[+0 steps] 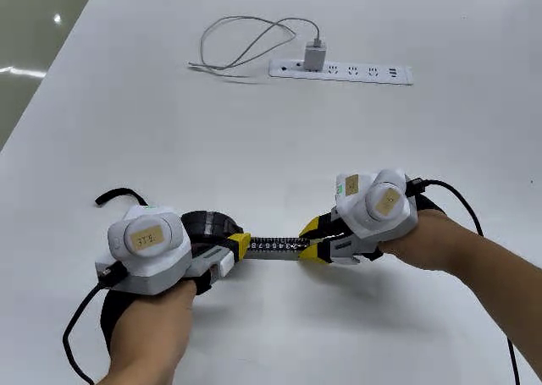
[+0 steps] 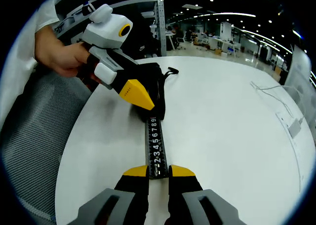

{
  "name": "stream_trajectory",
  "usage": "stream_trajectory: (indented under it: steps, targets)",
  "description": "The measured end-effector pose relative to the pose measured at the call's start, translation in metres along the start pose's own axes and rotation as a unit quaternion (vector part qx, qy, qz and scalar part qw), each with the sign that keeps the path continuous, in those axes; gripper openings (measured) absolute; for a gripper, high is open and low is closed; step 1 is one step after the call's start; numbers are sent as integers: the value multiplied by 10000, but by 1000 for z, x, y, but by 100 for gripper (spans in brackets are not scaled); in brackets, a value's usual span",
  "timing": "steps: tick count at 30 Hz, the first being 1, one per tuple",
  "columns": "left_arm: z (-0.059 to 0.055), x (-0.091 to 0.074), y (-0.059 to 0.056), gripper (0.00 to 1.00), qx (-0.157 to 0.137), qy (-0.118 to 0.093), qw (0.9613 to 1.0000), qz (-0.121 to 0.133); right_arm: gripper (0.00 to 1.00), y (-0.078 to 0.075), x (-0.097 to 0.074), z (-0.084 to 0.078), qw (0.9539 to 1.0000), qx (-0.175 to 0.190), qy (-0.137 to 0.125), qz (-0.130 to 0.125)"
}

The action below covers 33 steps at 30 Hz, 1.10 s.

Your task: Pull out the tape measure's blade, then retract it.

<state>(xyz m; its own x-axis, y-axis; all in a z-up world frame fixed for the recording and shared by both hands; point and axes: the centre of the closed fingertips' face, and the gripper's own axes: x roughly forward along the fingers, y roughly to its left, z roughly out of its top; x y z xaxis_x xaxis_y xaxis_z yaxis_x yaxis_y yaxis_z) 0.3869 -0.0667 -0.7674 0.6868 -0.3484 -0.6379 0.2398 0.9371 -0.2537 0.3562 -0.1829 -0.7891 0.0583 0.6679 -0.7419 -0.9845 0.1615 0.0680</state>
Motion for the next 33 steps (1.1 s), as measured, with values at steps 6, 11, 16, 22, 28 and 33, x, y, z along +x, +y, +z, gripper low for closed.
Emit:
stream_trajectory:
  steps: [6, 11, 16, 22, 28, 33]
  targets:
    - [0, 0, 0, 60, -17, -6, 10000, -16, 11, 1, 9, 12, 9999, -1, -95, 37]
    - [0, 0, 1, 60, -26, -5, 10000, -27, 11, 1, 16, 19, 9999, -24, -151, 67]
    - [0, 0, 0, 60, -52, -6, 10000, -38, 11, 2, 23, 27, 9997, -31, -221, 98]
    - [0, 0, 0, 60, -42, 4, 10000, -48, 11, 3, 33, 37, 9995, -58, -286, 128]
    - [0, 0, 0, 60, -30, 5, 10000, -44, 11, 4, 39, 43, 9993, -79, -343, 121]
    - [0, 0, 0, 60, -23, 6, 10000, -43, 11, 5, 45, 49, 9991, -81, -398, 112]
